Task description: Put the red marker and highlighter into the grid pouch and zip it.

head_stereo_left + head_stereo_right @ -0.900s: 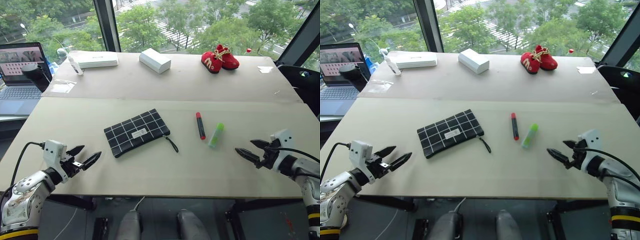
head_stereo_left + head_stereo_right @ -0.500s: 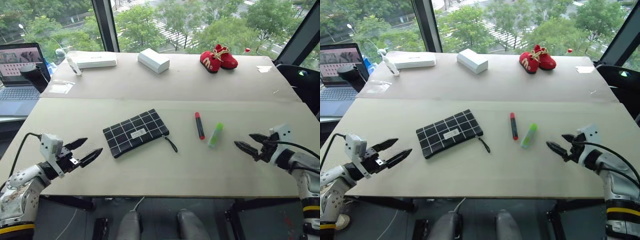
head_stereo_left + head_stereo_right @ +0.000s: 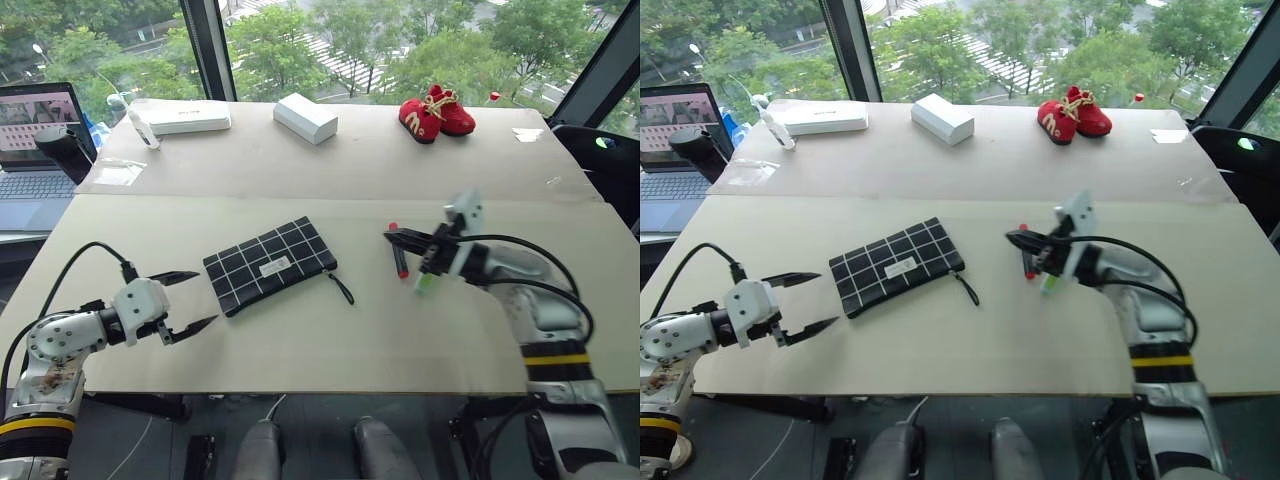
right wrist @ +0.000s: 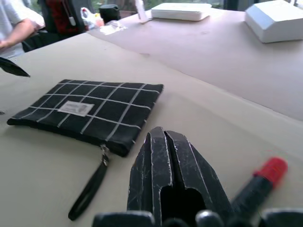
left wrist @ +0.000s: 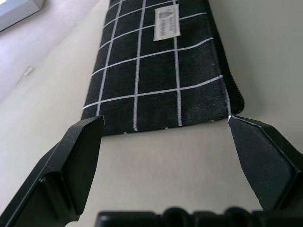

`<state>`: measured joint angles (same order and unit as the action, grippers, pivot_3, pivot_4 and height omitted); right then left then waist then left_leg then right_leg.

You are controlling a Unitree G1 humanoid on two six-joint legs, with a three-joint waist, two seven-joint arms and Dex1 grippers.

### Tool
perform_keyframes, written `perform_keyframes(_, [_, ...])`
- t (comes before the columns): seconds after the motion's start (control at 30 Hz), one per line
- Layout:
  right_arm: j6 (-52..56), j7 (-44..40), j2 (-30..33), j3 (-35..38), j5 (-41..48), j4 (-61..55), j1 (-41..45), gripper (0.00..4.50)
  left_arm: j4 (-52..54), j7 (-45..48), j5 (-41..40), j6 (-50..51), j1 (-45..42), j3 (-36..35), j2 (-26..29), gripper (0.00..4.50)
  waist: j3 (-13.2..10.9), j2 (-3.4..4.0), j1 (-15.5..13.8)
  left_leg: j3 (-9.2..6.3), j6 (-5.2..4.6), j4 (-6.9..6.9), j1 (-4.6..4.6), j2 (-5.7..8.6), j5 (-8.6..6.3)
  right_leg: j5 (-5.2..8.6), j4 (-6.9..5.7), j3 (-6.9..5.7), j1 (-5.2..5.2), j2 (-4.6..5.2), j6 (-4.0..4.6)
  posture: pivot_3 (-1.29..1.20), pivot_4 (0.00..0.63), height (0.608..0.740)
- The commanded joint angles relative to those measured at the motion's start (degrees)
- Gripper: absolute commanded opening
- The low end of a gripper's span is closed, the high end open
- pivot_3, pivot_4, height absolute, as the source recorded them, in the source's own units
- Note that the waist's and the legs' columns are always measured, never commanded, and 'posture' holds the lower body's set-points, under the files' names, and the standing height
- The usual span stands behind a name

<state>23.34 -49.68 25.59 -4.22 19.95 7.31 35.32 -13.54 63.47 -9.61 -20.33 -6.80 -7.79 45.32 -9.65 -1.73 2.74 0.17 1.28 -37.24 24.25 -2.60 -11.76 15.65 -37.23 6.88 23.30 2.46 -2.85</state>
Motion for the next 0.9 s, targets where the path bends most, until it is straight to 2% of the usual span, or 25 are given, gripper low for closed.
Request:
perform_keyframes(0.03, [-4.8, 5.9, -2.4, -4.1, -8.6, 6.2, 4.9, 0.02, 0.0, 0.6, 1.7, -2.5, -1.0, 0.9, 2.4, 4.5, 0.0, 0.0, -0.1, 0.0, 0.0, 0.0, 0.02, 0.0, 0.0, 0.0, 0.0, -0.01, 0.02, 0.0, 0.0, 0.0, 0.15, 0.729])
perform_keyframes(0.23, [-9.1, 8.3, -7.6, -9.5, -15.5, 15.0, 10.3, 0.02, 1.0, 0.3, 1.9, -2.1, -1.6, 1.8, 3.8, 4.5, 0.0, 0.0, -0.2, 0.02, 0.0, 0.0, 0.08, 0.02, 0.0, -0.01, 0.02, -0.04, 0.08, 0.05, 0.01, 0.0, 0.15, 0.729])
perform_keyframes(0.37, [-15.7, 8.5, -6.9, -15.1, -23.3, 19.5, 10.2, 0.02, 1.2, -0.2, 1.9, -2.4, -1.9, 1.8, 4.1, 4.5, 0.0, 0.0, -0.1, 0.0, 0.0, 0.0, 0.08, -0.01, 0.0, -0.01, -0.01, -0.14, 0.09, 0.05, 0.02, 0.0, 0.15, 0.729])
perform_keyframes(0.47, [-18.2, 7.1, -6.4, -16.6, -25.4, 20.6, 10.0, 0.02, 1.2, -0.5, 1.9, -2.7, -2.3, 1.9, 4.0, 4.5, 0.0, 0.0, -0.1, 0.01, 0.0, 0.0, 0.08, 0.0, 0.0, -0.01, -0.03, -0.12, 0.1, 0.06, 0.02, 0.0, 0.15, 0.729])
perform_keyframes(0.83, [-21.9, 6.3, -7.7, -16.8, -28.9, 23.5, 11.2, 0.02, -0.3, -0.2, 2.8, -3.4, -3.0, 2.5, 4.5, 4.5, 0.0, 0.0, 0.0, 0.02, 0.0, -0.02, -0.07, -0.05, 0.0, 0.01, -0.4, -0.29, 0.16, 0.05, 0.05, 0.0, 0.15, 0.729])
perform_keyframes(0.9, [-22.5, 6.4, -7.9, -17.0, -29.4, 24.2, 11.5, 0.02, -2.6, -1.0, 4.7, -7.0, -3.7, 3.2, 4.3, 4.5, 0.0, 0.0, 0.0, 0.01, 0.0, -0.03, -0.07, -0.06, 0.0, 0.01, -0.42, -0.31, 0.16, 0.05, 0.05, 0.0, 0.15, 0.729])
